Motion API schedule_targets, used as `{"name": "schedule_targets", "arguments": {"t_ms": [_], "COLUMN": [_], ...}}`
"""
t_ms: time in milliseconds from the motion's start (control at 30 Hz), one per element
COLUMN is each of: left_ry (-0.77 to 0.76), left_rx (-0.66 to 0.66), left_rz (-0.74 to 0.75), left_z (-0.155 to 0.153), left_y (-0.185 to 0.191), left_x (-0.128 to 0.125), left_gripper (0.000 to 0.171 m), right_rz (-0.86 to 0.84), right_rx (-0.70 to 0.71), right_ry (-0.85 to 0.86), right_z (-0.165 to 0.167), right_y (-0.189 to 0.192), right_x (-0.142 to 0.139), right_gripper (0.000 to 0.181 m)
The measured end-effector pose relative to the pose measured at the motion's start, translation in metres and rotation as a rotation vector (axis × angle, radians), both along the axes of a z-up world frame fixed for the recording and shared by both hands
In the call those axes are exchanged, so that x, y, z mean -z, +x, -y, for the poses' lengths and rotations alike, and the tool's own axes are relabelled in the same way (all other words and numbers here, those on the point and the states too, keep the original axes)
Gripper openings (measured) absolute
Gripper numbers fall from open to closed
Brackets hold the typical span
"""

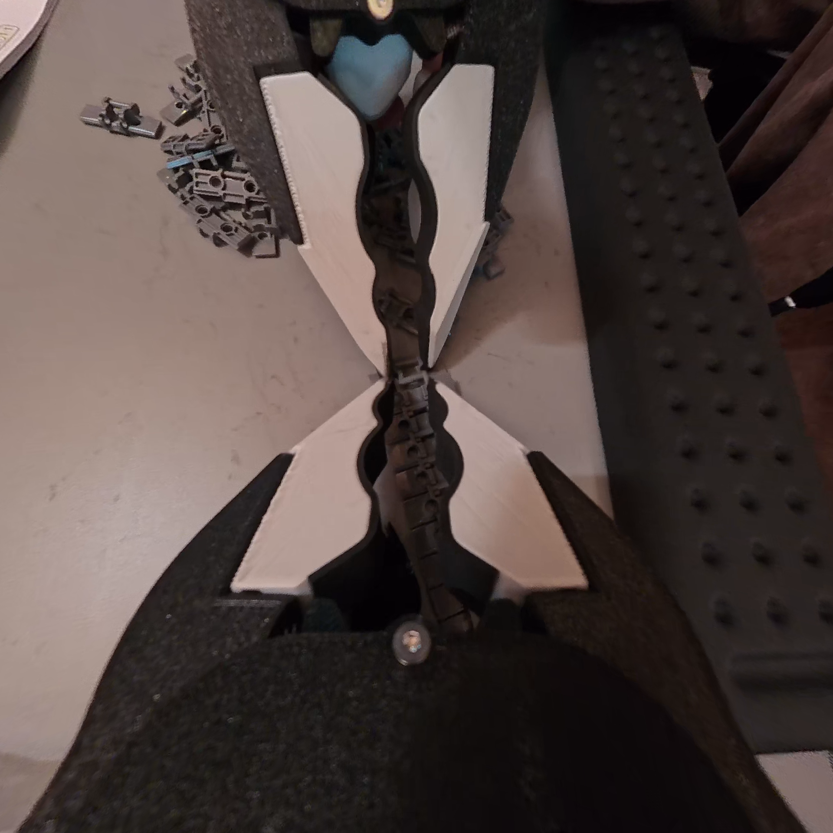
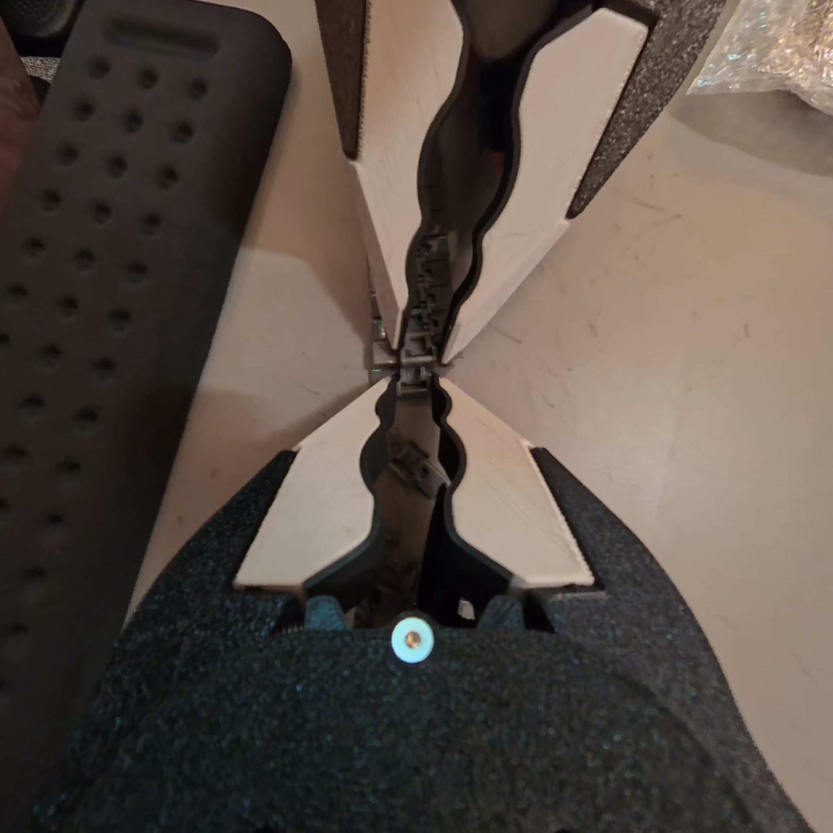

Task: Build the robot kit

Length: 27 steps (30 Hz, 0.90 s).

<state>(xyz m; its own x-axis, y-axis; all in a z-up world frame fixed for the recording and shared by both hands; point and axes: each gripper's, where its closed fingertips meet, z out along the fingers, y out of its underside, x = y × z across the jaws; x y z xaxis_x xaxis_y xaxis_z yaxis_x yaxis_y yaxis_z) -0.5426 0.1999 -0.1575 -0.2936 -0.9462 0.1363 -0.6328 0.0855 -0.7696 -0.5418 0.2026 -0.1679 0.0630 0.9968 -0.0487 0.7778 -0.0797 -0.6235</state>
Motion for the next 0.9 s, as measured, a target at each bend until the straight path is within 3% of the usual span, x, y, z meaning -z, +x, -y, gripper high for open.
{"name": "schedule_targets", "arguments": {"t_ms": [433, 533, 667, 767, 900], "left_ry": [0.026, 0.034, 0.042, 0.043, 0.037], "left_rx": [-0.002, -0.004, -0.006, -0.007, -0.008], "left_rz": [-0.029, -0.028, -0.026, -0.025, -0.025], "left_z": [0.003, 0.004, 0.005, 0.005, 0.004], "left_y": [0.000, 0.001, 0.001, 0.001, 0.002], "left_x": [0.007, 0.007, 0.007, 0.007, 0.007], "left_gripper": [0.015, 0.015, 0.015, 0.015, 0.015], "right_rz": [-0.027, -0.026, -0.055, -0.024, 0.014], "right_rx": [0.018, 0.036, 0.108, 0.131, 0.130], "right_ry": [-0.038, -0.083, -0.168, -0.253, -0.227], "right_z": [0.000, 0.002, -0.003, 0.005, 0.012], "right_y": [-0.001, 0.001, 0.012, 0.014, 0.010], "right_x": [-0.001, -0.004, -0.019, -0.014, -0.003], "right_gripper": [0.016, 0.028, 0.029, 0.038, 0.039]}}
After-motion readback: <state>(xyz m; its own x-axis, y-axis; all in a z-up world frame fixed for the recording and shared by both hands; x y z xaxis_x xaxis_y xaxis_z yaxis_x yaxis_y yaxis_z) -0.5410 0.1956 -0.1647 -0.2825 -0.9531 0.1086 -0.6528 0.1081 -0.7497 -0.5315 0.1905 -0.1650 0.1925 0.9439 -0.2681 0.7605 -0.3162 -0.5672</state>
